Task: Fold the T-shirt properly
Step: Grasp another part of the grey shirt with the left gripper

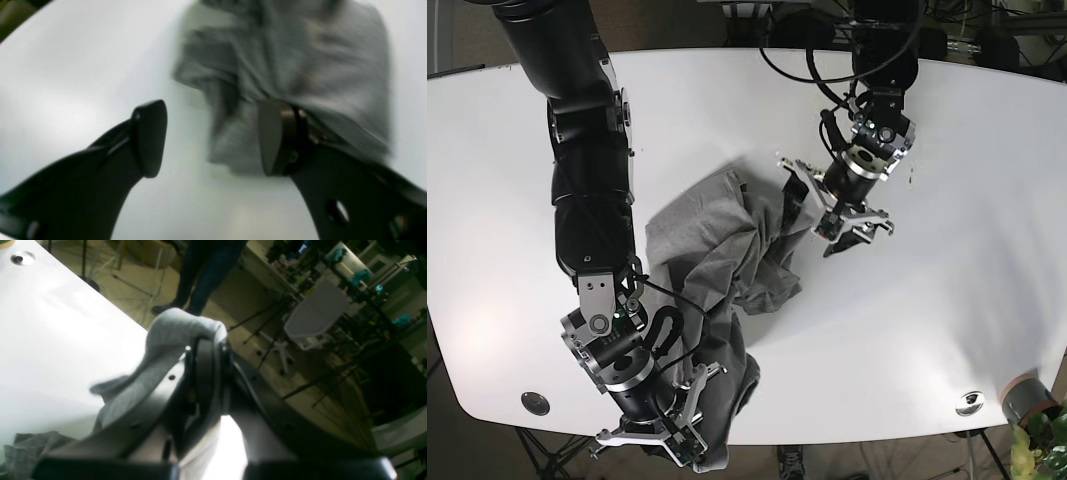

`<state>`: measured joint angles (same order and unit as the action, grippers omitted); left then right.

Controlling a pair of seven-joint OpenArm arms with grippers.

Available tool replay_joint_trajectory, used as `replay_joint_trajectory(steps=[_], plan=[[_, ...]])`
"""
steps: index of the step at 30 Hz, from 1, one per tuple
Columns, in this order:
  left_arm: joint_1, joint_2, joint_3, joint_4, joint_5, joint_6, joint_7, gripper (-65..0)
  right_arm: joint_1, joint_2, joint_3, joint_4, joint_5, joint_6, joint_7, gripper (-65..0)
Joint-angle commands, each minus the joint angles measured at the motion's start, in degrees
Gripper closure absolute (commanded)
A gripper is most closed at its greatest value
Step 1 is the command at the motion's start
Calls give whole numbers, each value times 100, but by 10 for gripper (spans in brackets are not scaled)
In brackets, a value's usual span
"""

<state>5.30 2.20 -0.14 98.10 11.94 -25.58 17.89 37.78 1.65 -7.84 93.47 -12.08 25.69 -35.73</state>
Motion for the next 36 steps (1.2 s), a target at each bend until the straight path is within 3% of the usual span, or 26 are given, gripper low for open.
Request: replay_joint_trajectory(steps=[1,9,21,29,36], plan=[[-218,136,36,-83,-65,198,-167,-399,209,-11,23,117,16,-51,184,-21],[-1238,453,45,-1331,-30,857,-167,-399,191,-11,23,99,25,-68,184,-21],[-2512,611,19,-3195,-65,875,-202,-397,-37,-11,243,117,25,-59,175,-21],[-2723,576,19,-3881,-74,875,-211,-390,-72,-11,287,117,25,-59,175,-21],[-2644,567,19,-4338,-65,857,-211,-164,-46,-11,753,99,34,-42,175,-21]])
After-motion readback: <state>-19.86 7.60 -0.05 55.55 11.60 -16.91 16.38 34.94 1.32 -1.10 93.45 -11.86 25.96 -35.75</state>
